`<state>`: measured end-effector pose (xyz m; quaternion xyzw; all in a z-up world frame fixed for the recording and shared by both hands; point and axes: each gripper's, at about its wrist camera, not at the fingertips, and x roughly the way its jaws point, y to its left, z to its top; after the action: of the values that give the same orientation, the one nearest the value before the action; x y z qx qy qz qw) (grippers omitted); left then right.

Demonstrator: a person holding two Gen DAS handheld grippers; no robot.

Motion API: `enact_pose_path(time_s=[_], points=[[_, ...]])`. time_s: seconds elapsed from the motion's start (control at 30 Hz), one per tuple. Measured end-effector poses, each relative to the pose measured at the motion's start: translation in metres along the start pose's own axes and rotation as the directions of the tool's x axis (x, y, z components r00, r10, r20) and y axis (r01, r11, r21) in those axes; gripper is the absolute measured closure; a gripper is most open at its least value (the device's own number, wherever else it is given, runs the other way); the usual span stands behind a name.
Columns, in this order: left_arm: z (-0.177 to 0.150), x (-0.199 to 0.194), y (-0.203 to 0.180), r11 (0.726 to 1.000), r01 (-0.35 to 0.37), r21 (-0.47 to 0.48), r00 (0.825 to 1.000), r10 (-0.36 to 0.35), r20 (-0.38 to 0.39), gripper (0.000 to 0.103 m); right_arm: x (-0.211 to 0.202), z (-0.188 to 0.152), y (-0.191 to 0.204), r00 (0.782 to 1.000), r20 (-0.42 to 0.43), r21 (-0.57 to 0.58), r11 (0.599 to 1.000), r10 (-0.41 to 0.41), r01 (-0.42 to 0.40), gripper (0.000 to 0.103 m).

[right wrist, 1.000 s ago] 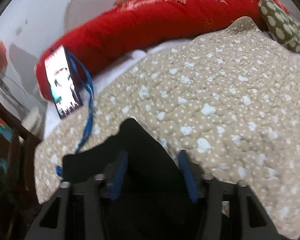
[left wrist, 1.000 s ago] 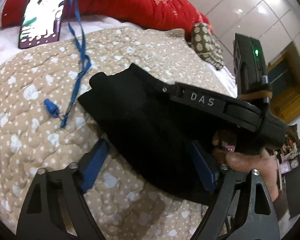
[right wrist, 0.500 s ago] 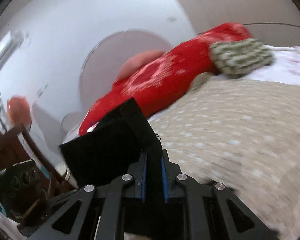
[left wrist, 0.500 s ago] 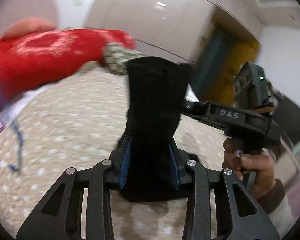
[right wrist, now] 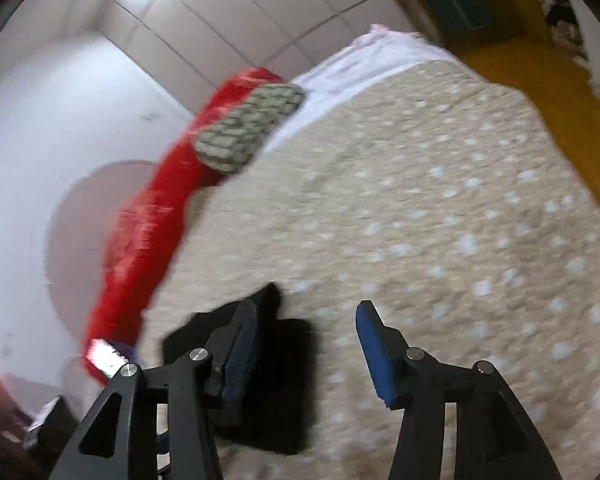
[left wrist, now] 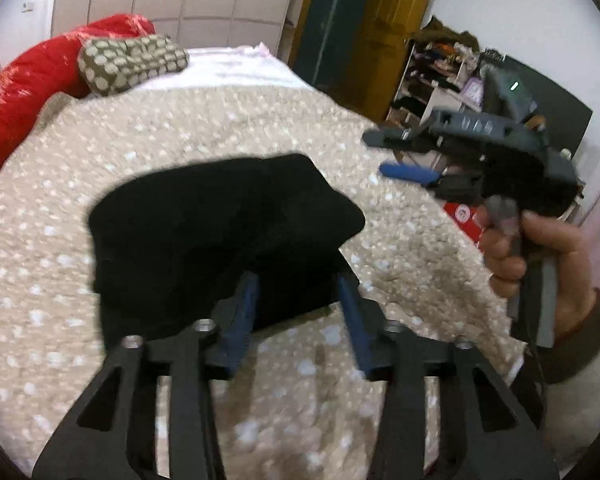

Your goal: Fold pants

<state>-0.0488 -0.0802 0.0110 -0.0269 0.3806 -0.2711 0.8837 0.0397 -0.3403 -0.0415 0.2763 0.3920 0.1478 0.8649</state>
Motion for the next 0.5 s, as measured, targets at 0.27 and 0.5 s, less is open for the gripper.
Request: enact_pose_path(time_s=[0.27, 0.5], points=[[0.008, -0.023, 0.066, 0.974, -0.184, -0.131, 0.982, 0.189, 0.027, 0.043, 0.061, -0.04, 0.064, 0.983, -0.172, -0.236, 0.971, -0.071, 0.029, 0.089], [-0.006, 0.012, 0.104, 0.935, -0.251, -0.252, 0.967, 0.235, -0.093, 0.042, 0.03, -0.039, 0.101, 0.986, -0.136, -0.402, 0.915, -0.099, 0.036, 0.096]])
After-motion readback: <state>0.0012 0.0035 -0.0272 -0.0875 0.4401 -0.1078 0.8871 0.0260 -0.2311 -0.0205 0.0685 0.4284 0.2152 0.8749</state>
